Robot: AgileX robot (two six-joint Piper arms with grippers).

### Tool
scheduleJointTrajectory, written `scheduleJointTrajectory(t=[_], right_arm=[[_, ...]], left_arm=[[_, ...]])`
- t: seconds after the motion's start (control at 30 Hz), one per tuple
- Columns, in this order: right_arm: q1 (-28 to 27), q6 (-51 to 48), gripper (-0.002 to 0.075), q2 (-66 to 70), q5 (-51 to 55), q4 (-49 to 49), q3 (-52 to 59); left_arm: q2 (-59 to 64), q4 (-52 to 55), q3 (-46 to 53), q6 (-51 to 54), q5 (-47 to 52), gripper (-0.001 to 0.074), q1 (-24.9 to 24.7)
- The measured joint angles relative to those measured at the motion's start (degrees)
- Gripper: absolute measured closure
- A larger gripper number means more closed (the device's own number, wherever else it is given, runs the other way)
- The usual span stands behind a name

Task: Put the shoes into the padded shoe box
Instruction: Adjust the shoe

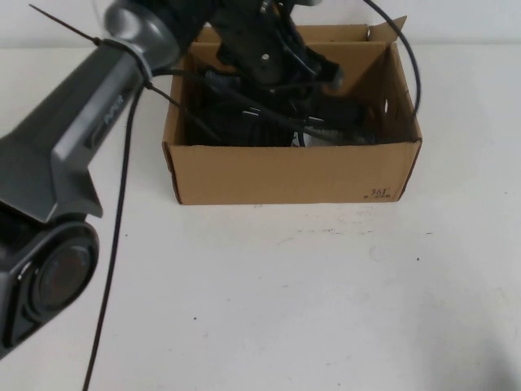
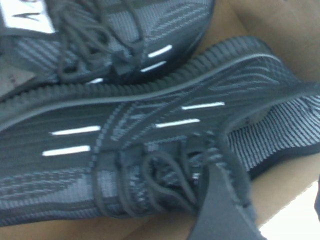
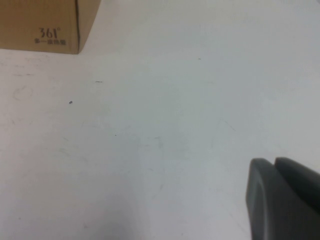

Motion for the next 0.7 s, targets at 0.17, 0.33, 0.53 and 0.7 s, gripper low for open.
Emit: scheduleJointTrajectory(t=[0.17, 0.33, 0.53, 0.7], right_arm=[[0.0, 0.0, 0.0734, 0.0, 0.0, 0.0, 0.0], [0.0, 0.0, 0.0734, 0.0, 0.0, 0.0, 0.0], [0.0, 0.0, 0.0734, 0.0, 0.0, 0.0, 0.0], [0.0, 0.0, 0.0734, 0.0, 0.0, 0.0, 0.0]], left_arm=[[0.0, 2.3, 0.0, -1.7, 0.0, 0.0388, -1.7], [1.6, 5.2, 0.0, -1.9, 0.0, 0.0388, -1.7], [3.7, 6.8, 0.0, -1.9, 0.0, 0.0388, -1.7], [4.6, 5.7, 0.0, -1.9, 0.0, 0.0388, -1.7]])
